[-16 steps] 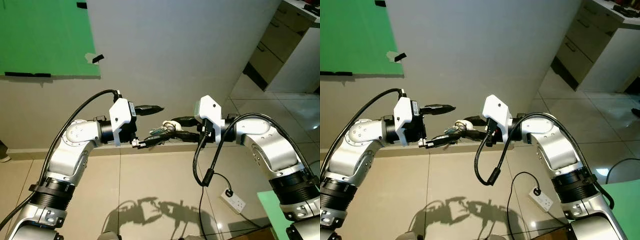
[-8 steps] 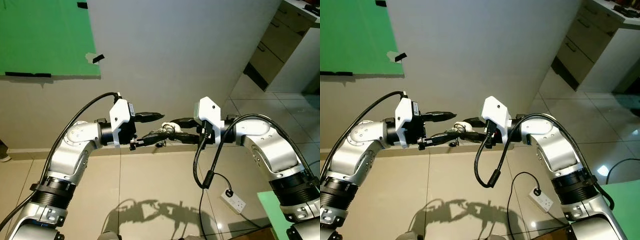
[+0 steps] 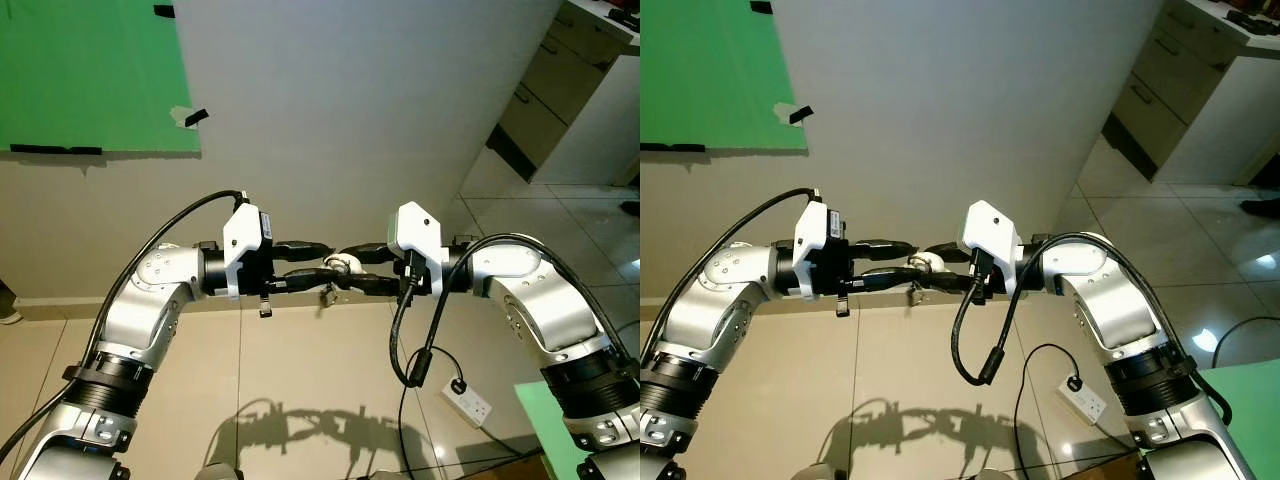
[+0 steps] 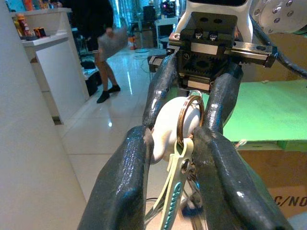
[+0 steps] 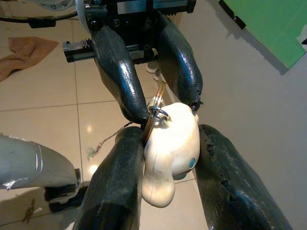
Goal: Hang keys on a hook
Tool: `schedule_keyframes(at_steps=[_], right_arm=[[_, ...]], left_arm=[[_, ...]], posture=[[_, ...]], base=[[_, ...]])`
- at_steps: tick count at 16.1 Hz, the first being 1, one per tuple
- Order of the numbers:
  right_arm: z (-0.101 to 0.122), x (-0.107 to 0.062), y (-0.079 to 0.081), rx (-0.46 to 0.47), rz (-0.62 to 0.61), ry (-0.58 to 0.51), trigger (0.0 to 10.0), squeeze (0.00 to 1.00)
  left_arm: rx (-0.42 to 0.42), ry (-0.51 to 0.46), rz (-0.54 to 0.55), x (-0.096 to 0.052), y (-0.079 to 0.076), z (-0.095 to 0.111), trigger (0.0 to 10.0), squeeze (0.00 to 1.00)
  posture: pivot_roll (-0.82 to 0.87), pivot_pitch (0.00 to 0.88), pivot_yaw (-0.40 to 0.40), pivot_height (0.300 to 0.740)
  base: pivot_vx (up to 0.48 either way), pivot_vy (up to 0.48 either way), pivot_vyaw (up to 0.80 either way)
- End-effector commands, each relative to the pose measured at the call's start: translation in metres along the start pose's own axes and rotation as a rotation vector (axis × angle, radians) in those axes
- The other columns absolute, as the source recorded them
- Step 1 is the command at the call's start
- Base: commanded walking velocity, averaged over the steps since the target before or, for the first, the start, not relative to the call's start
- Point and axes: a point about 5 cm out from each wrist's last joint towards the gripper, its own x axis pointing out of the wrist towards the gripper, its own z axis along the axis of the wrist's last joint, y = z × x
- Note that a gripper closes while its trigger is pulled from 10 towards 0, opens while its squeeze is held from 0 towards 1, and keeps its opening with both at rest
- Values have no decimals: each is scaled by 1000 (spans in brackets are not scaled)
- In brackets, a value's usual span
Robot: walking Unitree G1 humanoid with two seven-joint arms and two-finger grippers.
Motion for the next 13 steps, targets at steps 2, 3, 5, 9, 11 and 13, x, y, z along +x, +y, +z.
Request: schedule_keyframes(at_steps=[2,3,5,9,11,13], right_arm=[[3,2,3,-24,15,-6,10000,0],[2,2,3,-23,13,-3,10000,0],[0,3,4,-21,11,2,10000,0],[-4,4,3,-17,0,14,10000,0],[-5,5,4,-14,-1,14,10000,0],[-6,6,5,-6,-4,10,10000,0]], left_arm=[[19,-30,-32,8,0,9,0,0],[19,-36,-34,8,0,9,0,0],[17,-41,-34,8,-1,10,0,0],[7,-56,-35,8,-2,12,0,0],[4,-58,-39,9,-3,12,0,0],[-15,-59,-64,10,-9,10,0,0]], posture=[[-126,42,-68,740],[-126,43,-69,740],[-124,49,-71,740],[-122,55,-73,740],[-121,56,-72,740],[-121,59,-71,740]], base=[[0,0,0],[0,0,0],[0,0,0],[0,0,0],[0,0,0],[0,0,0]])
